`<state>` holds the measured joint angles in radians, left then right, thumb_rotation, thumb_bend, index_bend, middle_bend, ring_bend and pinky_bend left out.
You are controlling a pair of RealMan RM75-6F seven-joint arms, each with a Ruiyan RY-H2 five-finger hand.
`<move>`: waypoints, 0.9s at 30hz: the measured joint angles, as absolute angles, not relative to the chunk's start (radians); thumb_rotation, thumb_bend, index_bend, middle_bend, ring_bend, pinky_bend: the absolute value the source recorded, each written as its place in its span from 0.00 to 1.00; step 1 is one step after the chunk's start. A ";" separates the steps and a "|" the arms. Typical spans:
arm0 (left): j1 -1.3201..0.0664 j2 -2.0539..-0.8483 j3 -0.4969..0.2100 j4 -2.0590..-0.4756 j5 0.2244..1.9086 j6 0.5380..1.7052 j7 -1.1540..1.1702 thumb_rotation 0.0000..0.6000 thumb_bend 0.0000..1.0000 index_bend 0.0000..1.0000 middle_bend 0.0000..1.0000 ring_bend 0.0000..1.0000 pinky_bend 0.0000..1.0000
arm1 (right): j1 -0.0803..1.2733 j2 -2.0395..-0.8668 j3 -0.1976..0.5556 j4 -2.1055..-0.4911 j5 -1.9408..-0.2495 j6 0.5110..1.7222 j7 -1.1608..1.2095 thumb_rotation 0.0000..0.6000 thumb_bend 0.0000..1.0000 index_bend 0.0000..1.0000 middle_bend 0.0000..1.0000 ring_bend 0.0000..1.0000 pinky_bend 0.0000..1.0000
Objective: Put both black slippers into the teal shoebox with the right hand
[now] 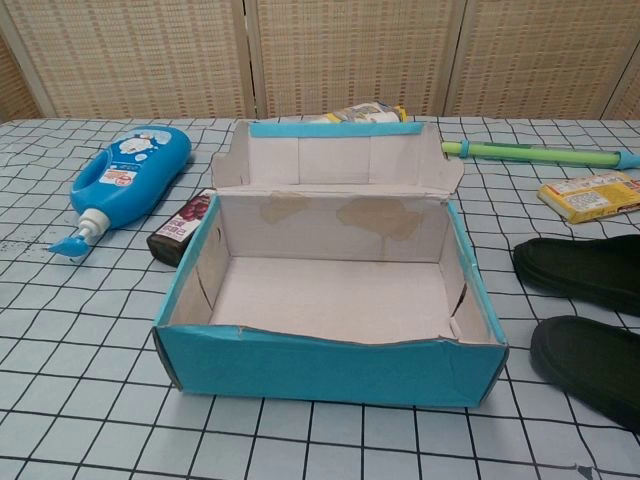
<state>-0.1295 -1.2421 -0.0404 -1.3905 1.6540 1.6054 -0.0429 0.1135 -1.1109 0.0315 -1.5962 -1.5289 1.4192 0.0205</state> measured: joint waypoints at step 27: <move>-0.106 -1.193 -0.020 -1.491 1.589 1.547 0.102 1.00 0.42 0.01 0.00 0.08 0.51 | 0.157 -1.016 -0.106 -1.705 -1.613 1.206 -0.027 1.00 0.06 0.00 0.04 0.00 0.12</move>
<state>-0.1062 -1.1928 -0.0199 -1.4905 1.5892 1.5473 0.1023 0.1566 -1.0155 -0.1060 -1.7052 -1.6128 1.2062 -0.0275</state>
